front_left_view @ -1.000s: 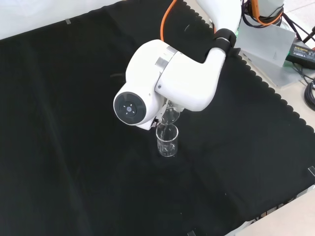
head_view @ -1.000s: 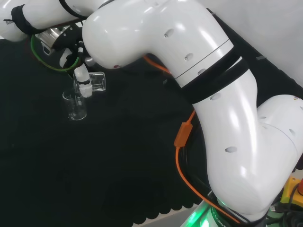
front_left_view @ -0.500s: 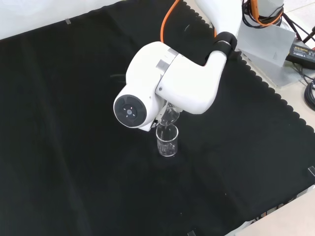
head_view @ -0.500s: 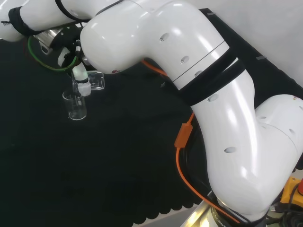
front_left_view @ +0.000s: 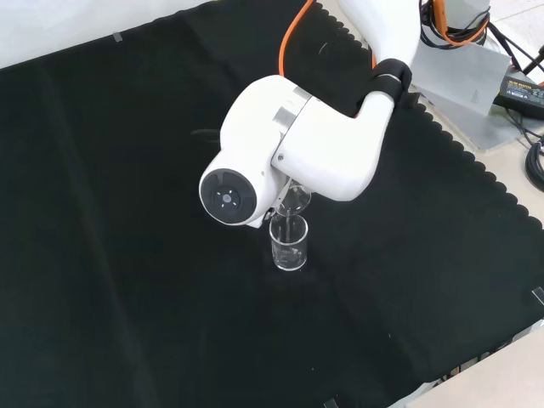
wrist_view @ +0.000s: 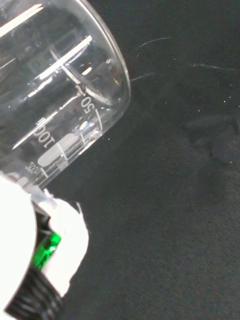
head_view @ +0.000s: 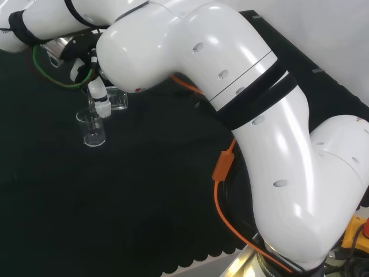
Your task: Pour the water from the handheld beaker into the one on the table.
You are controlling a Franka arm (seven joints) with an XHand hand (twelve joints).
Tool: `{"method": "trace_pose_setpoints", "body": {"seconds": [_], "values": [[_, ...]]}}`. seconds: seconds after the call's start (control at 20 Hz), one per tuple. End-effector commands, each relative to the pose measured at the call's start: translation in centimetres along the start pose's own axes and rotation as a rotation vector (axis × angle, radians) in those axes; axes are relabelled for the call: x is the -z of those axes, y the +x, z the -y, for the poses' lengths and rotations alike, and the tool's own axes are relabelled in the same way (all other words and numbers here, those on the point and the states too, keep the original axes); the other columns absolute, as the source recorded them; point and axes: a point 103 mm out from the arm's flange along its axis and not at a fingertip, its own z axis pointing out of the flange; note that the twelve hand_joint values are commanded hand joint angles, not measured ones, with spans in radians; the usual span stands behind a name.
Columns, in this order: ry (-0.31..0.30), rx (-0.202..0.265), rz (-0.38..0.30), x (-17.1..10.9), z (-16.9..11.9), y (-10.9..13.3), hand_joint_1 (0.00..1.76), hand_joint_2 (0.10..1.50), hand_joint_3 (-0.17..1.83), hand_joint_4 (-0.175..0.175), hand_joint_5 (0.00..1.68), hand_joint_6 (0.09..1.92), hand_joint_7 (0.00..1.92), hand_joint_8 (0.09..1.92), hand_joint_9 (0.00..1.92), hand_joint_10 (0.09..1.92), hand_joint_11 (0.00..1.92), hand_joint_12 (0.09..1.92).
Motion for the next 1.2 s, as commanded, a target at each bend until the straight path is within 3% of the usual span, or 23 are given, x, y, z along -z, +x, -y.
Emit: {"method": "trace_pose_setpoints", "body": {"seconds": [0.05,1.2], "values": [[0.005,-0.005,0.008,0.13,0.11,0.19,1.30,0.55,0.95,-0.175,1.14,1.02,1.20,0.99,1.38,0.88,1.20,0.86],[0.026,-0.005,0.016,0.55,0.39,0.35,1.30,0.55,0.95,-0.175,1.14,1.03,1.20,0.99,1.38,0.88,1.19,0.86]]}}
